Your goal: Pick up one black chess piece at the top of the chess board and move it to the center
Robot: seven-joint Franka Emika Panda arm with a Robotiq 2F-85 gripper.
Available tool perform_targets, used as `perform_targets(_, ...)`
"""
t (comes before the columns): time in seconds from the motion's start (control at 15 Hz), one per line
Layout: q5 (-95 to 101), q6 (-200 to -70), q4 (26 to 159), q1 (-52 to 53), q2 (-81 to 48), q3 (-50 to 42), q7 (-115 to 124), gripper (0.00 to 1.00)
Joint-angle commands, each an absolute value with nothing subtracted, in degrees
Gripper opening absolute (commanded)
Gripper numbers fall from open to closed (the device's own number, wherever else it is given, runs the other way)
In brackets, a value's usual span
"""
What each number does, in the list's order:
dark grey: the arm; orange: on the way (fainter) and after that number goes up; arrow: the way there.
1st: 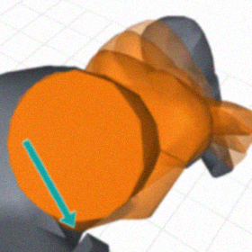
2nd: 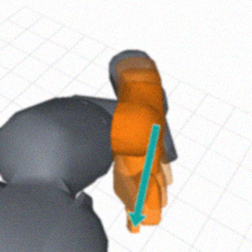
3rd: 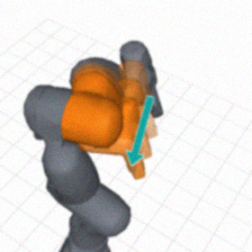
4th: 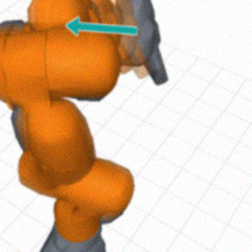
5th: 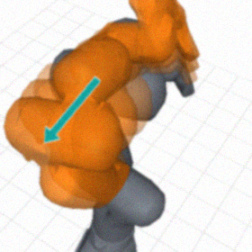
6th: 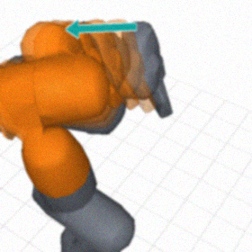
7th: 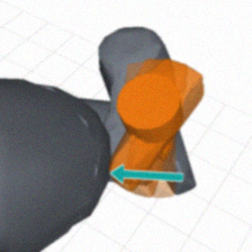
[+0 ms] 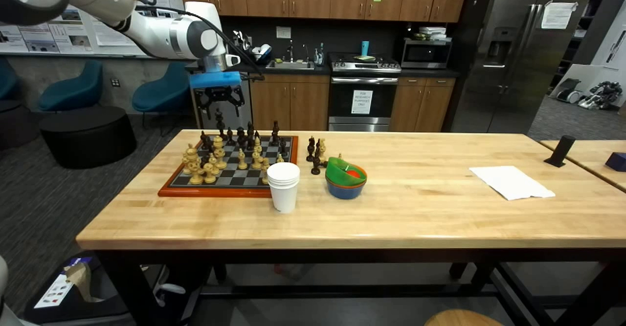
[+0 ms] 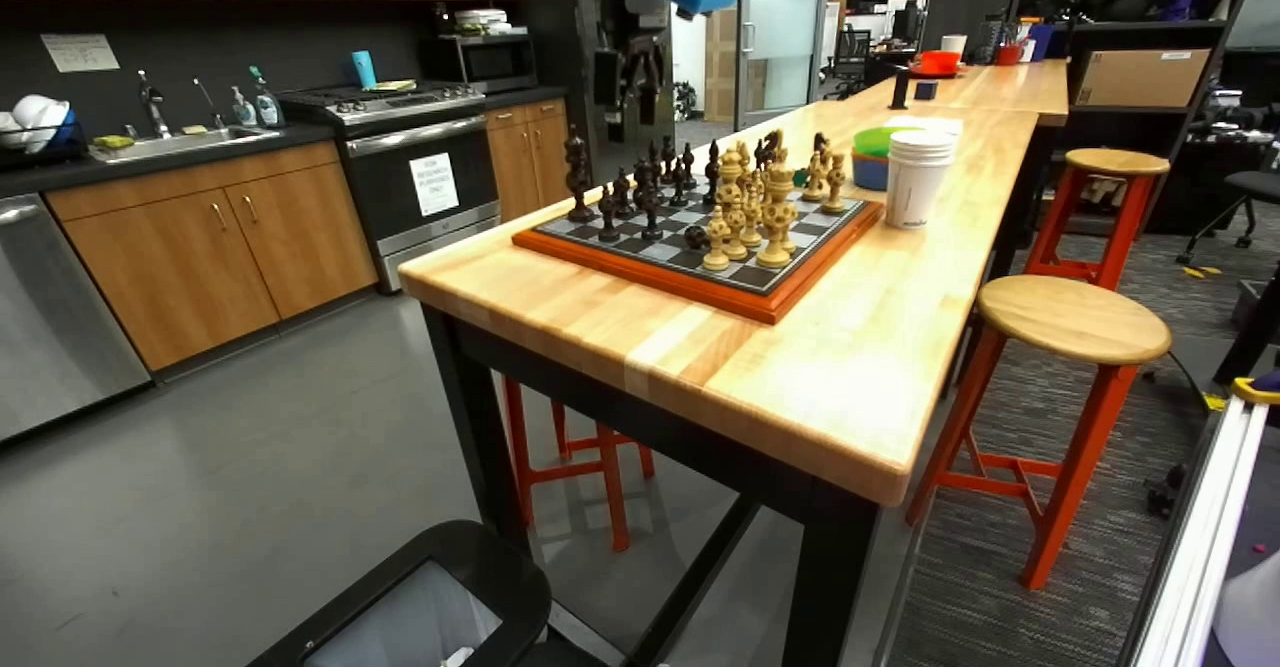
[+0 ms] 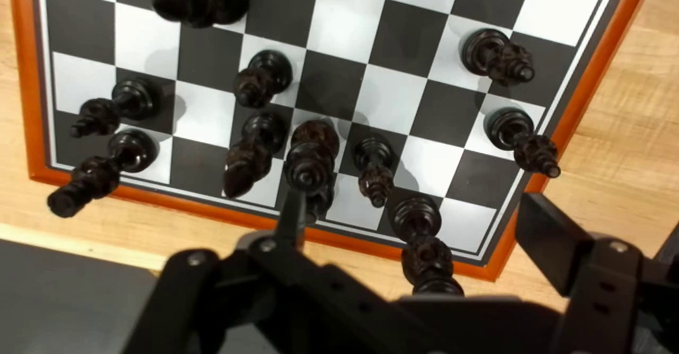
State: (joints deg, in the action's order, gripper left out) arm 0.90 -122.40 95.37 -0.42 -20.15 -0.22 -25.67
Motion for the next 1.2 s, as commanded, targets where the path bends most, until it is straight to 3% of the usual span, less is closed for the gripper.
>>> perform_targets(0.0,1.38,-122.07,94.99,-1.39,-20.19,0.97,-25.37,1.0)
perform_targets(1.13,-6.09,-120.86,88.9,-7.96,-26.47,1.57,-27.87,1.0)
